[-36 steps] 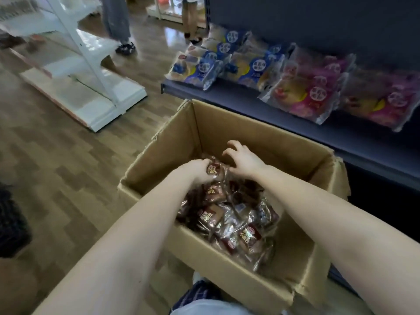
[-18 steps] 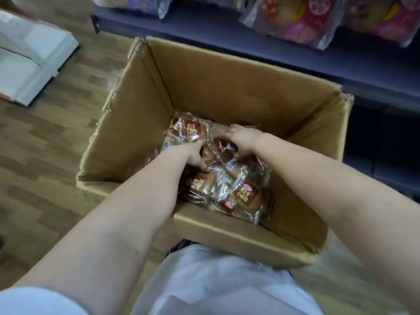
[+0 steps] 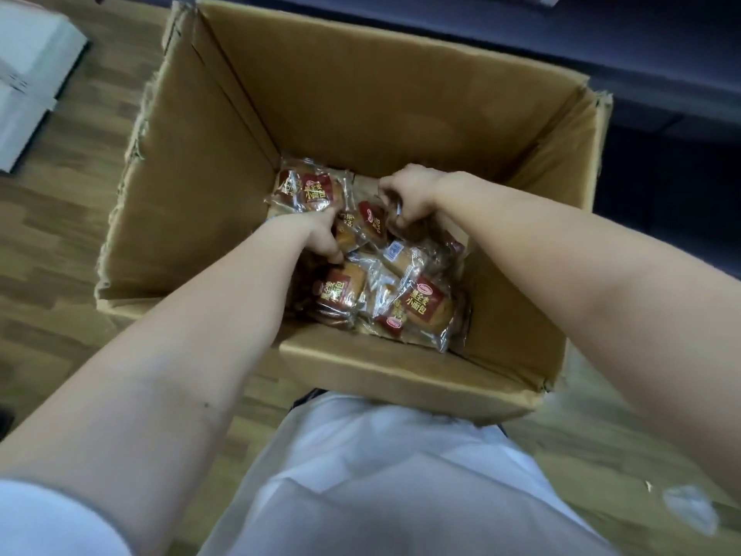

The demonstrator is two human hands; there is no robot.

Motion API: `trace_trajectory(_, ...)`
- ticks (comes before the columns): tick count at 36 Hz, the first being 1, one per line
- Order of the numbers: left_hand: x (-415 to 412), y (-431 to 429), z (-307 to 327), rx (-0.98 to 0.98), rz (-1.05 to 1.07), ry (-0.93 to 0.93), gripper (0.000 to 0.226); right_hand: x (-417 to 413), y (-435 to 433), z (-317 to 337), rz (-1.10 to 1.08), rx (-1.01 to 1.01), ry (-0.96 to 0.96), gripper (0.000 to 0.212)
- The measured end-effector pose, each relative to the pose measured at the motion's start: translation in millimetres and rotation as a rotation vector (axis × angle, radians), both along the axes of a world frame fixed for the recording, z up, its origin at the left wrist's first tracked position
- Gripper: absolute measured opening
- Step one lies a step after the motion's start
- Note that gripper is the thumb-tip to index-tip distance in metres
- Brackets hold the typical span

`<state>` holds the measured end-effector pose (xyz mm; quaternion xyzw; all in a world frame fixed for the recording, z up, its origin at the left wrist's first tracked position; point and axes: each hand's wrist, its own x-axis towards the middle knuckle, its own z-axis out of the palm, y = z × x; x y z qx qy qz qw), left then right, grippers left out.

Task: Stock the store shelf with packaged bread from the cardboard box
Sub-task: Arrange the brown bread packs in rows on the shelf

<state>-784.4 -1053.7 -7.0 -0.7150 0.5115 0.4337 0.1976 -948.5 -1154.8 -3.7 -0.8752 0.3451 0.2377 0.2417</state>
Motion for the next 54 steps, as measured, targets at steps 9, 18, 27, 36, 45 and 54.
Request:
trace_trajectory(9, 5.1, -4.8, 29.0, -0.195, 0.072, -0.035, 0.102, 11.4, -12.7, 48.7, -0.139, 0.079, -0.255, 0.027)
trace_trajectory(18, 0.0, 7.2, 79.7, -0.342, 0.132, -0.173, 0.108, 0.4, -15.7, 101.1, -0.111, 0.173, -0.389, 0.03)
trace_trajectory(27, -13.9, 20.6, 145.3, -0.541, 0.238, -0.301, 0.099, -5.4, -19.6, 168.0, 0.02, 0.092, -0.512, 0.027)
trace_trajectory(36, -42.4, 28.8, 197.5, -0.647, 0.269, -0.433, 0.098, -32.0, -23.0, 220.3, 0.06, -0.067, -0.688, 0.029)
trace_trajectory(45, -93.8, 8.1, 219.2, -0.694, 0.214, -0.467, 0.1, -97.7, -37.7, 237.5, 0.003, -0.173, -0.759, 0.028)
trace_trajectory(54, -184.1, -51.7, 224.9, -0.863, 0.139, -0.354, 0.1, -208.8, -70.7, 245.6, -0.244, -0.318, -0.739, 0.033)
